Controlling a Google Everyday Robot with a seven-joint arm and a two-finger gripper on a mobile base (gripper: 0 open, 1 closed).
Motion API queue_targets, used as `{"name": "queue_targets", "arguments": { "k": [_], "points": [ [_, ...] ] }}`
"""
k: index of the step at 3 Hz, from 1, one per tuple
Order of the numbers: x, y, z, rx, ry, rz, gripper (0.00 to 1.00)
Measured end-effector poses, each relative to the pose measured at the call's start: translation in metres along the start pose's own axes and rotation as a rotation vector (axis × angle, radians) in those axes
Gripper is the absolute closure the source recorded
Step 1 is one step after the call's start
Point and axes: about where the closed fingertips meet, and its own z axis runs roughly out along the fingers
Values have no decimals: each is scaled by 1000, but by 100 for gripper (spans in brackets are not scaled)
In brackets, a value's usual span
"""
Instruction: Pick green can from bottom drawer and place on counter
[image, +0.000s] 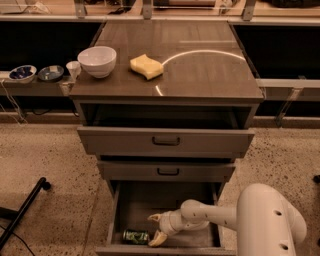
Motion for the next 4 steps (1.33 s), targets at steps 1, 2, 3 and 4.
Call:
{"name": "queue_targets", "arguments": {
  "k": [1,2,3,4],
  "points": [
    [0,0,1,-3,0,0,35],
    [3,-8,24,-35,-2,2,35],
    [15,-11,54,-84,13,10,36],
    [22,-12,75,-121,20,10,36]
  ]
}}
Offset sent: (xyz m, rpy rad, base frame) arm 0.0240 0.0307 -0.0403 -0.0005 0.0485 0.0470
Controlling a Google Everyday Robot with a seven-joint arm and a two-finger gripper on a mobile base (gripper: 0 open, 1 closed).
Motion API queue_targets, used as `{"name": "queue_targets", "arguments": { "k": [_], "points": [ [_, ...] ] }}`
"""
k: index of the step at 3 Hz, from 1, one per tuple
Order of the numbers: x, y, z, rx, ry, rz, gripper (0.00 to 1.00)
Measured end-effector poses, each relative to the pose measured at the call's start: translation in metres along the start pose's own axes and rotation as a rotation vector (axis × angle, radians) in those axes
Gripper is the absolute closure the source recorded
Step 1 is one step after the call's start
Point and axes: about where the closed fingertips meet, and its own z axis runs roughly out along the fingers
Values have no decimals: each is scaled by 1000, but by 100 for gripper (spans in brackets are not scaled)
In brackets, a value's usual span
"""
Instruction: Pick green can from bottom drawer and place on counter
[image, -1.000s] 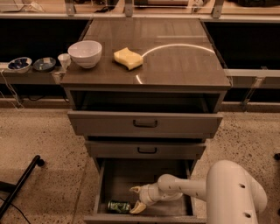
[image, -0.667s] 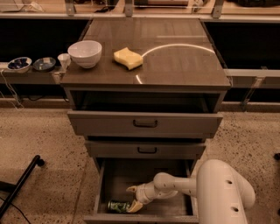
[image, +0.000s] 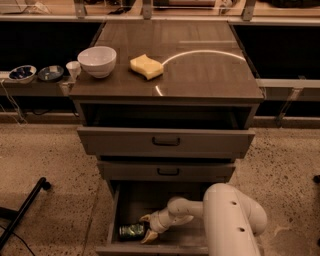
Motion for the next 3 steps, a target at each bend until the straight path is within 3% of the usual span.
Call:
{"name": "queue_targets", "arguments": {
  "k": [3],
  "points": [
    [-25,13,14,-5,-96,-96,37]
  ]
}}
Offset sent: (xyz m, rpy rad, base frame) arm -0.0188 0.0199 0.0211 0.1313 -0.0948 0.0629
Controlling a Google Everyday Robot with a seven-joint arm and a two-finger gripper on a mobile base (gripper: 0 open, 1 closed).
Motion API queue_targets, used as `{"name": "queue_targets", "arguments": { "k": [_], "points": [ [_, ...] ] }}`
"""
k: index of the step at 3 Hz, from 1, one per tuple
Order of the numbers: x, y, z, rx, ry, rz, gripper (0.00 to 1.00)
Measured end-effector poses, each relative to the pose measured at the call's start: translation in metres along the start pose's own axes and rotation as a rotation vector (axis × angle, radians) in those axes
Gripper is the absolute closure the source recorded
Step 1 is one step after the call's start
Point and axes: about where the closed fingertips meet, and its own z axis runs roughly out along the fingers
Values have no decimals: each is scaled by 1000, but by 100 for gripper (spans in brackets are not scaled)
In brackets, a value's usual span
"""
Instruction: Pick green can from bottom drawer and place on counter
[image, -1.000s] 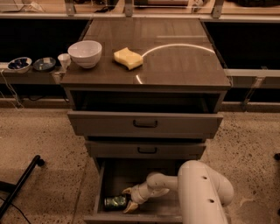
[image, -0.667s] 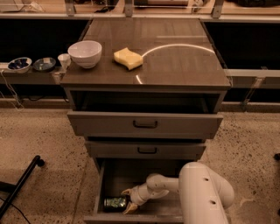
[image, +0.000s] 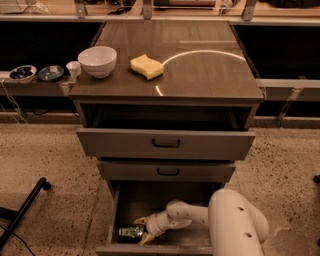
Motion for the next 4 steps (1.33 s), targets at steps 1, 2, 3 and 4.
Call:
{"name": "queue_targets", "arguments": {
  "k": [1,2,3,4],
  "points": [
    [-6,-2,8,-10,-23,-18,37],
    [-12,-4,16,-20,-40,-34,54],
    [-12,-6,17,-3,-68,-37,78],
    [-24,-6,0,42,-112,-65,99]
  ]
}}
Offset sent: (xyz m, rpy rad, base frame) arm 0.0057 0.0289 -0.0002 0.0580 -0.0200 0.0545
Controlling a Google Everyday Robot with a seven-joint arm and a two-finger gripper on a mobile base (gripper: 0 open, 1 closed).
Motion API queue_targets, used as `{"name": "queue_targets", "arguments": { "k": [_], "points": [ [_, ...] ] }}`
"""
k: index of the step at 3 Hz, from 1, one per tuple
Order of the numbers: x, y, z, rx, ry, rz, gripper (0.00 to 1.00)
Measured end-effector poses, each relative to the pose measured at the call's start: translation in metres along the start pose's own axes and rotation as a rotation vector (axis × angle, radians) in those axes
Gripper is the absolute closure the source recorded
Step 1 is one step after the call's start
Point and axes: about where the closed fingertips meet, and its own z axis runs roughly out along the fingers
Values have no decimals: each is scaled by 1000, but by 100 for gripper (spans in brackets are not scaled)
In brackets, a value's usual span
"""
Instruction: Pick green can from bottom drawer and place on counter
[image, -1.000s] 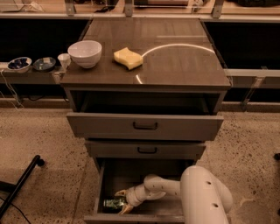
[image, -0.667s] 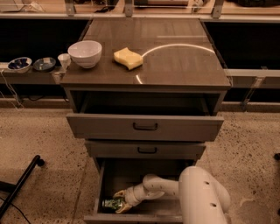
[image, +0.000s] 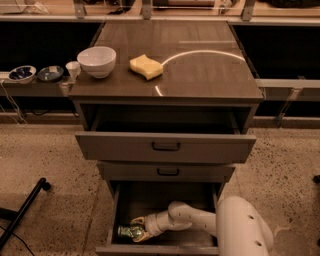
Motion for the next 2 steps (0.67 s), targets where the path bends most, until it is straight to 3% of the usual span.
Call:
{"name": "queue_targets", "arguments": {
  "k": [1,2],
  "points": [
    [-26,2,-35,60,-49,-55,100],
    [-55,11,-73,106,-51,-101,100]
  ]
}}
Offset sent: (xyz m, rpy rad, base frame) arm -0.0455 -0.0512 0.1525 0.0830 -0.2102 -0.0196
